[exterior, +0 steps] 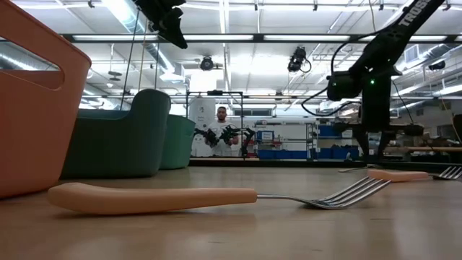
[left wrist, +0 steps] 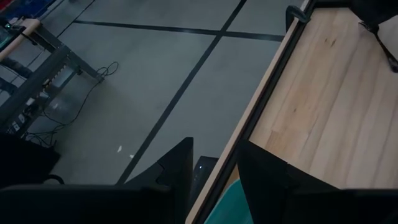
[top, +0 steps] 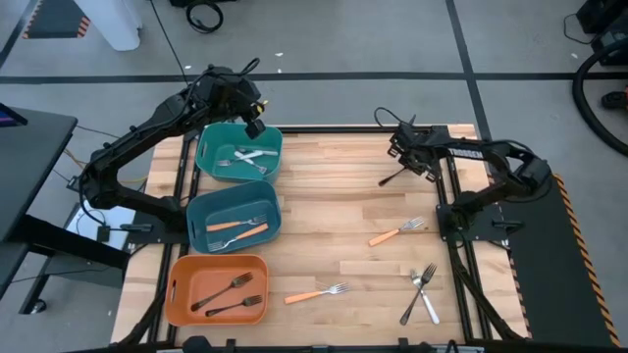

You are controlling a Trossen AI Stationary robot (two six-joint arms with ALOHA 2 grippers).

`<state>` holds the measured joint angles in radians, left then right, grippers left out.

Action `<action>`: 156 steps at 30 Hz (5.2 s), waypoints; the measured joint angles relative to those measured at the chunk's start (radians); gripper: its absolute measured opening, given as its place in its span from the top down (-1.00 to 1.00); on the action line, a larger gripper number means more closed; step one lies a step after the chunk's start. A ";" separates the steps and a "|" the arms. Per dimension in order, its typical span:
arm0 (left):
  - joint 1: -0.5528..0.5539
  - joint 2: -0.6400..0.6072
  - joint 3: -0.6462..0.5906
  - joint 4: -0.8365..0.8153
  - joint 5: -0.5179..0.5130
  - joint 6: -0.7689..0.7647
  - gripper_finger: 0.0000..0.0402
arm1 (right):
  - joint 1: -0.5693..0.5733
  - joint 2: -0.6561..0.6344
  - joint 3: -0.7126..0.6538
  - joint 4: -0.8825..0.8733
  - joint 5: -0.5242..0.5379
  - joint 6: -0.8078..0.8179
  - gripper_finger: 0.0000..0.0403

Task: Sort silverware by color (type)
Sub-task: Put the black fork into the orange bin

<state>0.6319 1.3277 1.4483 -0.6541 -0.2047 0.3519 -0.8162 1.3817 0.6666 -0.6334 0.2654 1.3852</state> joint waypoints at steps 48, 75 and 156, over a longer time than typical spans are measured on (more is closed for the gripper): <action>0.000 0.000 0.000 0.000 0.000 0.026 0.34 | 0.156 0.067 0.003 0.051 -0.028 0.255 0.51; 0.000 0.000 0.000 0.000 0.000 0.026 0.34 | 0.149 0.105 0.005 0.039 -0.049 -0.096 0.95; -0.269 0.264 0.000 0.603 0.182 -0.993 0.68 | 0.357 -0.041 0.218 1.087 -0.595 -1.014 0.94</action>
<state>0.3626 1.5913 1.4479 -0.0508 -0.0224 -0.6406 -0.4595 1.3403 0.8845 0.4540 -0.3300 0.3711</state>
